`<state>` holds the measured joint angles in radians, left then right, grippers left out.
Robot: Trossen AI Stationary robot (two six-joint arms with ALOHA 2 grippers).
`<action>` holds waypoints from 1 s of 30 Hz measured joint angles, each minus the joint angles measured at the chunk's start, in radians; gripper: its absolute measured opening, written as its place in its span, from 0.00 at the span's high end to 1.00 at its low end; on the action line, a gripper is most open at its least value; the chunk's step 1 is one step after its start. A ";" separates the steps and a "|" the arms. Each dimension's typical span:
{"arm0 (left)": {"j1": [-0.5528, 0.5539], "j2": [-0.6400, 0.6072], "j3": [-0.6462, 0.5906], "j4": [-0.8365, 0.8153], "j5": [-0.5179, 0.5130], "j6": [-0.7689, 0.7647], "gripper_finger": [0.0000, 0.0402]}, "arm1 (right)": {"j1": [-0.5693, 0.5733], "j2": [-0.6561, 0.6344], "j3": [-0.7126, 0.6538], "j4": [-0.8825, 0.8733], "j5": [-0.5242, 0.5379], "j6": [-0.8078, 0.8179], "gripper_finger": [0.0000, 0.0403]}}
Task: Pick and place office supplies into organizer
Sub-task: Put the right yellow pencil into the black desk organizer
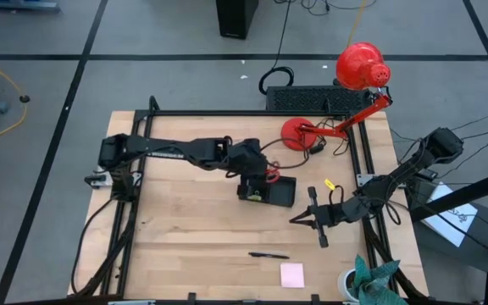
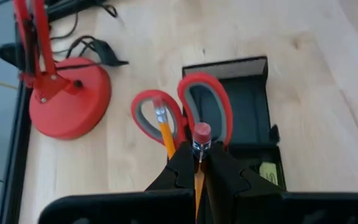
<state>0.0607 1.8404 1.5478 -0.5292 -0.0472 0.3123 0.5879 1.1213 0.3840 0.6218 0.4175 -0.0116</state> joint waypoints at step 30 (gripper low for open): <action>0.021 0.071 0.000 0.024 0.047 -0.113 0.59 | 0.000 0.000 0.000 0.047 0.000 0.000 1.00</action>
<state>0.0819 1.9118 1.5478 -0.5049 0.0002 0.1997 0.5880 1.1217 0.3843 0.6693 0.4171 -0.0120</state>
